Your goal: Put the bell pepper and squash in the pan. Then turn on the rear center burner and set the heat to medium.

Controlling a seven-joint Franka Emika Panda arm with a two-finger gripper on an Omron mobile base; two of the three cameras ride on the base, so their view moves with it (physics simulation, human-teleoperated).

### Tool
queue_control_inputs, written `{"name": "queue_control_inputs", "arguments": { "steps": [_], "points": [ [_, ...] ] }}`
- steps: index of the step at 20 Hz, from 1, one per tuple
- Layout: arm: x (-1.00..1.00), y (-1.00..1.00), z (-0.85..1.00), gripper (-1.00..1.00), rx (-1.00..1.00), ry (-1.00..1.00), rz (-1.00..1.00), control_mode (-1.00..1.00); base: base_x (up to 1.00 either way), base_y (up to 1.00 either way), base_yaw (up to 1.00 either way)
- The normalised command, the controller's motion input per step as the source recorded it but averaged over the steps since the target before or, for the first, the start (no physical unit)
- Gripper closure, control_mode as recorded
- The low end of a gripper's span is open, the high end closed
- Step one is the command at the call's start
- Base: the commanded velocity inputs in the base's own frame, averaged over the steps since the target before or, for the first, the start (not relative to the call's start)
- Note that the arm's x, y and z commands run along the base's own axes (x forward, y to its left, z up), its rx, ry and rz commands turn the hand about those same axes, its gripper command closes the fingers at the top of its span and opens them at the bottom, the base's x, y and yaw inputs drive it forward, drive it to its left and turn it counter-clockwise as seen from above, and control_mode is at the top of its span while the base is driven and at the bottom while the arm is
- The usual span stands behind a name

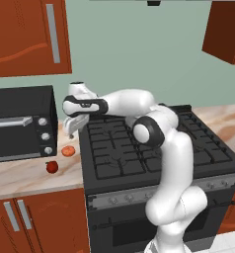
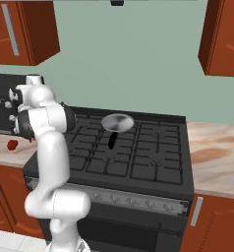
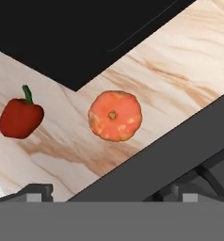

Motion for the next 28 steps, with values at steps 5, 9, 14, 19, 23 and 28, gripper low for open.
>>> {"name": "queue_control_inputs", "arguments": {
  "steps": [5, 9, 14, 19, 23, 28],
  "points": [
    [0.28, 0.25, -0.35, -1.0, -0.04, 0.0, 0.0, -1.0, 0.0, 0.0, 0.0],
    [0.33, 0.26, -0.28, -1.0, -0.04, 0.0, 0.0, -1.0, 0.0, 0.0, 0.0],
    [0.28, 0.14, -0.2, -1.0, -0.03, 0.0, 0.0, -1.0, 0.0, 0.0, 0.0],
    [0.24, 0.12, -0.08, -1.0, -0.03, 0.0, 0.0, -1.0, 0.0, 0.0, 0.0],
    [0.11, 0.14, -0.2, -1.0, 0.0, 0.01, 0.0, -1.0, 0.0, 0.0, 0.0],
    [-0.13, 0.02, -0.16, -1.0, 0.0, 0.03, 0.0, -1.0, 0.0, 0.0, 0.0]
  ]
}}
